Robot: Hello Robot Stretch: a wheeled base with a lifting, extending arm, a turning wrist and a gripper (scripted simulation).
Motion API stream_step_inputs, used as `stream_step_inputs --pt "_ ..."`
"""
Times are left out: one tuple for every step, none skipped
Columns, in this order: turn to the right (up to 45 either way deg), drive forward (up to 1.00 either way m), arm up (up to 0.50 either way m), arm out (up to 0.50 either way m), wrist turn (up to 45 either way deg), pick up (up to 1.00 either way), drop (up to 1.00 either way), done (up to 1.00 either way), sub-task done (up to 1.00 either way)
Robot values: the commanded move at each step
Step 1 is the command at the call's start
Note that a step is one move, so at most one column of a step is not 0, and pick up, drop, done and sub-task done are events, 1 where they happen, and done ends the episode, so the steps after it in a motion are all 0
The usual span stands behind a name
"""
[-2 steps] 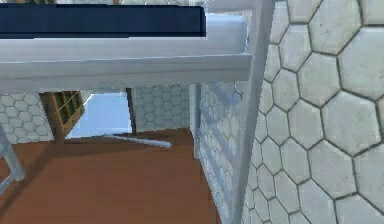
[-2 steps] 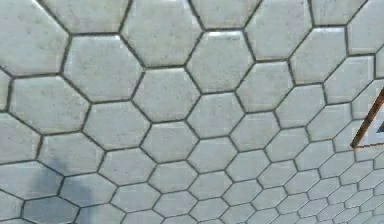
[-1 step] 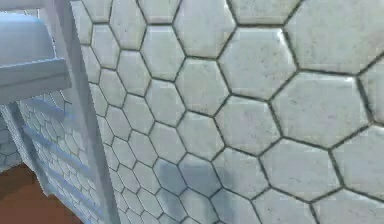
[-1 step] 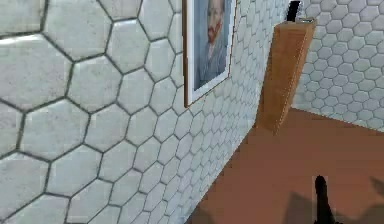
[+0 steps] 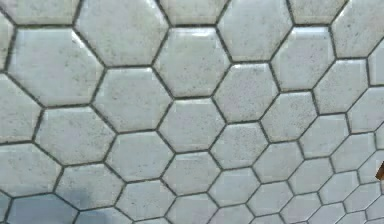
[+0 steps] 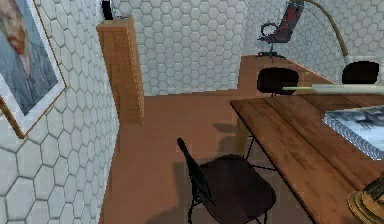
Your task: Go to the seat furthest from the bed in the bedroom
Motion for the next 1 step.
stream_step_inputs --pt "9.0 0.0 0.0 0.0 0.0 0.0 0.0 0.0 0.0"
